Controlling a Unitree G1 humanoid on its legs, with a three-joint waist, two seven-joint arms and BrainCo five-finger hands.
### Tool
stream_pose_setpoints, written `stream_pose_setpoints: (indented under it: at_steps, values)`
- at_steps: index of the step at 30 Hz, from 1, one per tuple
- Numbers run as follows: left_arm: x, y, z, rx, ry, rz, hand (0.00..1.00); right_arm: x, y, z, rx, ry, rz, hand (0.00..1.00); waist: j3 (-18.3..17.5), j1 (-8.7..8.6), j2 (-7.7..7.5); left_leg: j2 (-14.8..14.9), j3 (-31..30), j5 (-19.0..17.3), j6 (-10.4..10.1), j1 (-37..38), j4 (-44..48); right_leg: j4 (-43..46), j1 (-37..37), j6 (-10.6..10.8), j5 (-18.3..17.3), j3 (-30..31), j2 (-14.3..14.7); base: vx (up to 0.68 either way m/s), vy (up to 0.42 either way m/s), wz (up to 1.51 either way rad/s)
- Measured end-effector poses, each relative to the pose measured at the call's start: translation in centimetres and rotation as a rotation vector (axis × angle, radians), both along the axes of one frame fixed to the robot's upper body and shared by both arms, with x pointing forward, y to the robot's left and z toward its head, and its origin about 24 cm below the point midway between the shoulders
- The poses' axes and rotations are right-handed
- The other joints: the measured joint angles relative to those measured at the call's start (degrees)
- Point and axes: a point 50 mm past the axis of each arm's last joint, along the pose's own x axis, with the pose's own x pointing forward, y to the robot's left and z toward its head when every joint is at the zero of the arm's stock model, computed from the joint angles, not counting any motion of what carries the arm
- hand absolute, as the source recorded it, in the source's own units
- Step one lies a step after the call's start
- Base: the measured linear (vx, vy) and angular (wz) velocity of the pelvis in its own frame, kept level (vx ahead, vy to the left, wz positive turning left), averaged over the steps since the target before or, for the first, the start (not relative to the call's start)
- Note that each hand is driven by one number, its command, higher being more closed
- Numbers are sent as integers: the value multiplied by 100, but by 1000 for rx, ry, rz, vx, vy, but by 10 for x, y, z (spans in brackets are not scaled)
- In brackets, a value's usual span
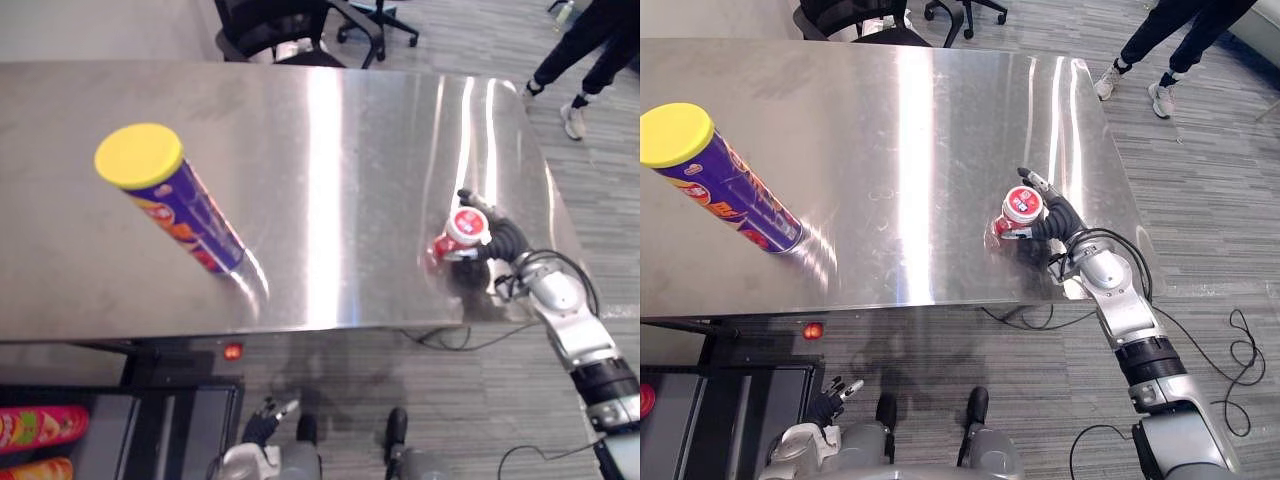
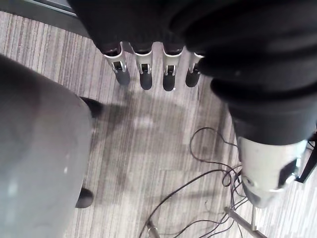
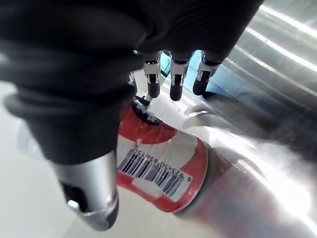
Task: Put the gum and the chips on the shelf.
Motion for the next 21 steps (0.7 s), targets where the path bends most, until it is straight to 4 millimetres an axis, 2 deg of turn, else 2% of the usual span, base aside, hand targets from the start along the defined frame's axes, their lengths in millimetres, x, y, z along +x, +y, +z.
stream_pose_setpoints:
  at_steps: [10, 13, 15, 19, 21]
  values:
    - [1, 0, 0, 10, -1, 8, 0, -1, 14, 10, -1, -74, 12, 100, 8, 36, -6, -21, 25, 96, 22, 4, -83, 1, -46, -14, 91, 10, -19, -43, 3, -1]
    - [1, 1, 0, 15, 0, 9, 0, -3, 13, 19, -22, -133, -13, 100, 13, 19, -12, -19, 21, 125, 11, 4, -93, 1, -46, -14, 91, 10, -18, -51, -18, 1]
    - [1, 1, 0, 16, 0, 19, 0, -5, 9, 33, -35, -199, -39, 100, 14, 13, -13, -9, 19, 138, 12, 12, -105, 6, -43, -14, 91, 20, -16, -66, -21, -1]
    - [0, 2, 0, 28, 5, 23, 0, -8, -4, 88, 13, -437, -129, 100, 14, -18, -13, 5, 34, 169, 0, 85, -132, 10, -2, -15, 91, 68, 0, -56, -20, -3]
    - [-1, 1, -1, 33, 10, 27, 0, -13, -9, 104, 38, -514, -159, 100, 11, -29, -8, 15, 34, 185, -5, 210, -202, 5, 86, -15, 90, 71, 11, 0, 0, 0]
